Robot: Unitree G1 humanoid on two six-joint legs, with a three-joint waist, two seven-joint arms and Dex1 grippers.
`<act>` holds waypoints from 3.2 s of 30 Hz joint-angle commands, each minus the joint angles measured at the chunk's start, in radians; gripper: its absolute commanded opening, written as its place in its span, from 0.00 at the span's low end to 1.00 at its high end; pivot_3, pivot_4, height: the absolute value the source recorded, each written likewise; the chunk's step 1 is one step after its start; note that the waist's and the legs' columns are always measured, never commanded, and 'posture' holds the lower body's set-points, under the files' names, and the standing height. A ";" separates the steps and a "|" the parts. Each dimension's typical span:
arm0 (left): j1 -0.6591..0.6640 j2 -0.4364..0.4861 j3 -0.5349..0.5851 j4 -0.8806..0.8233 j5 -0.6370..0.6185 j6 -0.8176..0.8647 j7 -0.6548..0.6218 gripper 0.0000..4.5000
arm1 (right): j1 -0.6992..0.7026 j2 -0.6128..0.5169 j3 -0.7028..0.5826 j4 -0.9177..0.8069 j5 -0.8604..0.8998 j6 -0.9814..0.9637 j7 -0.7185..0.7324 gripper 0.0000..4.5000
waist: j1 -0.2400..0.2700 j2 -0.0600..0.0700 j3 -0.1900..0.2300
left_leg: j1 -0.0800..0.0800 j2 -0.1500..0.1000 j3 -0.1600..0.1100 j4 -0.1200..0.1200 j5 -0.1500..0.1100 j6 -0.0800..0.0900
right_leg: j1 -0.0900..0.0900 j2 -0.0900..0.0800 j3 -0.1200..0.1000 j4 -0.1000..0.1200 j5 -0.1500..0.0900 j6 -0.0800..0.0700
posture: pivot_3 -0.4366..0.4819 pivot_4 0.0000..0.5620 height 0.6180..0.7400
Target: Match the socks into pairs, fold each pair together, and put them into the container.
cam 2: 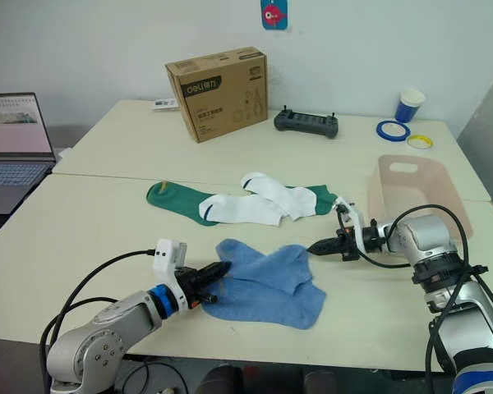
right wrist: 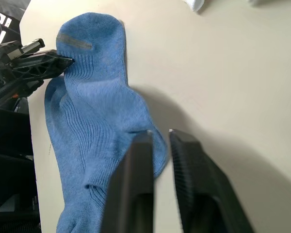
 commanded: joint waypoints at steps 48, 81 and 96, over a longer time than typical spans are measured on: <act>-0.356 0.486 -0.346 0.853 0.512 -1.515 -0.756 0.31 | 0.421 0.051 0.069 -0.331 -0.590 -1.437 -0.136 0.58 | 0.017 0.001 0.002 | 0.001 0.001 0.002 0.000 0.000 0.000 | 0.000 -0.001 -0.001 0.002 -0.001 -0.002 | 0.48 0.27 1.00; -0.226 0.716 -0.199 0.202 0.068 -0.740 -0.861 0.00 | 0.512 -0.164 -0.193 -0.799 0.016 -0.775 0.015 0.00 | 0.019 0.001 0.002 | 0.001 0.002 0.000 -0.001 0.000 0.000 | 0.000 -0.001 -0.003 0.002 -0.002 -0.003 | 0.48 0.27 1.00; -0.199 0.793 -0.319 0.153 -0.079 -0.336 -0.875 0.00 | 0.643 -0.193 -0.187 -0.812 0.275 -0.349 -0.126 0.00 | 0.017 -0.001 0.001 | 0.008 0.001 0.002 0.002 0.000 0.000 | 0.002 -0.002 0.000 0.002 -0.005 -0.002 | 0.48 0.27 1.00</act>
